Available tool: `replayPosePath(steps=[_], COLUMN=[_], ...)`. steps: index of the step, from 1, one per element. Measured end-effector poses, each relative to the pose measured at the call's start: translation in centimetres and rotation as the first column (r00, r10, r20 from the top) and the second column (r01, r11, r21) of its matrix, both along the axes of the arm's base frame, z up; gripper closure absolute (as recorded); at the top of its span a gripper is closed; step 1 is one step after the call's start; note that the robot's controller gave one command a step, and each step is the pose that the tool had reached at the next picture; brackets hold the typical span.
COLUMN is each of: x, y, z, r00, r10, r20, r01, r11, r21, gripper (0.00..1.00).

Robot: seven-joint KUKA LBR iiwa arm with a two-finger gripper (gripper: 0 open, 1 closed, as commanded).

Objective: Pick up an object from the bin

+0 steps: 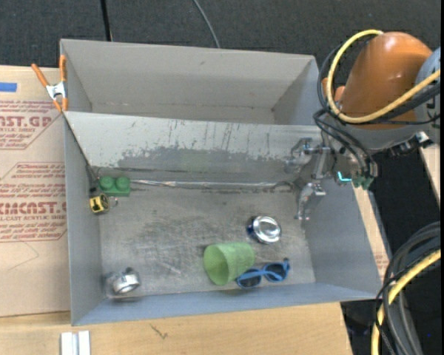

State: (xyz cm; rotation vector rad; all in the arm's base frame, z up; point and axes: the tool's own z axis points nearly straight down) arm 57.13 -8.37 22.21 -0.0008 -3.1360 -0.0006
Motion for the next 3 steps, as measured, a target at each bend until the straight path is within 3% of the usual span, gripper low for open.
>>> replayPosePath(steps=[1,2,3], x=[-4.7,-4.5,-5.4], y=[0.1,0.1,0.0], z=[-14.4,-14.1,-1.8], r00=[0.941,0.94,0.836], r10=[0.336,0.337,0.549], r20=[0.038,0.044,0.012], r01=[-0.336,-0.337,-0.549], r11=[0.942,0.941,0.836], r21=[-0.015,-0.018,-0.006], gripper=[0.0,1.0,1.0])
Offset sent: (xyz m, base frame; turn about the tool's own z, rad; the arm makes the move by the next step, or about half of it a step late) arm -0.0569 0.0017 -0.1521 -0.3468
